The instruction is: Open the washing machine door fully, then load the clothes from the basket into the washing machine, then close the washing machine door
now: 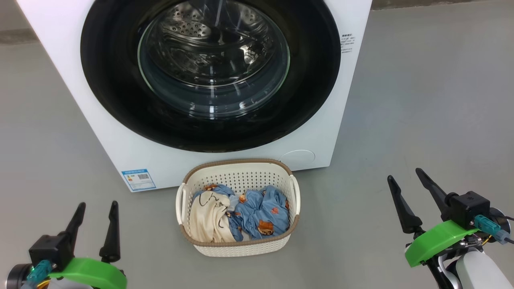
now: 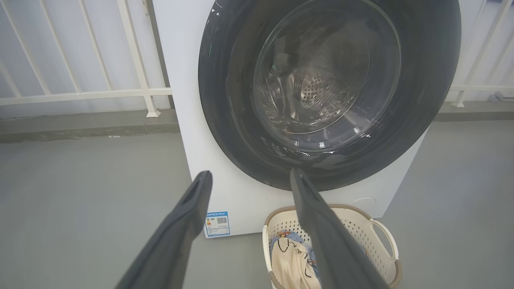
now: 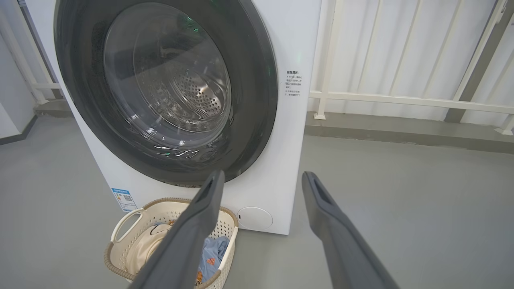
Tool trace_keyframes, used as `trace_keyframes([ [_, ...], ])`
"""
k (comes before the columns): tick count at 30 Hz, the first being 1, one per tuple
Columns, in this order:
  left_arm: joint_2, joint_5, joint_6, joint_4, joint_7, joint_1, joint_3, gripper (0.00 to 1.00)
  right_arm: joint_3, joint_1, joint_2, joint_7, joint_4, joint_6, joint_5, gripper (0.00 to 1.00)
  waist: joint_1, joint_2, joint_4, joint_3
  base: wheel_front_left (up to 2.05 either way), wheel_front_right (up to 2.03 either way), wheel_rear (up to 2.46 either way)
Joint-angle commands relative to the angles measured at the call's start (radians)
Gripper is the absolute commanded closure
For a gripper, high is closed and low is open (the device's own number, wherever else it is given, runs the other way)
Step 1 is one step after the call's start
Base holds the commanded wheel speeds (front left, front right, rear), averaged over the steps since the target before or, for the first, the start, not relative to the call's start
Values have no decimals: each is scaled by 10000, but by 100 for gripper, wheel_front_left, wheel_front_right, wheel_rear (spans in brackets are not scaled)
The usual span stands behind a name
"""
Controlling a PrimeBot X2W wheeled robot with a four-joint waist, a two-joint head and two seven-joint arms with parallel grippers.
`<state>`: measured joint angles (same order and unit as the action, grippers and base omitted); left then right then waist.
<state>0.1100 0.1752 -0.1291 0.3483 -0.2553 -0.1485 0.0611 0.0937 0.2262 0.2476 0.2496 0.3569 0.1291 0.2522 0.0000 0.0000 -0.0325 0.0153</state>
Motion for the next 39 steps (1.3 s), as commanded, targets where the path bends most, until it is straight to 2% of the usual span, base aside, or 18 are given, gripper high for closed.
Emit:
trace_keyframes([
  [1,287,80,-15,-204,-65,-464,302,0,175,324,59,122,-260,16,26,0,0,0,-9,3,0,0,0],
  [15,436,-144,-15,-297,-65,-569,142,0,38,503,45,122,-326,16,-58,0,0,0,-9,226,29,12,-41],
  [29,421,-102,-15,-390,-65,-673,192,0,-66,455,-13,122,-339,16,-104,0,0,0,16,346,133,87,-220],
  [39,382,-665,40,-706,-65,-491,298,0,-215,390,-78,122,-359,16,-153,0,0,0,67,329,78,72,-149],
])
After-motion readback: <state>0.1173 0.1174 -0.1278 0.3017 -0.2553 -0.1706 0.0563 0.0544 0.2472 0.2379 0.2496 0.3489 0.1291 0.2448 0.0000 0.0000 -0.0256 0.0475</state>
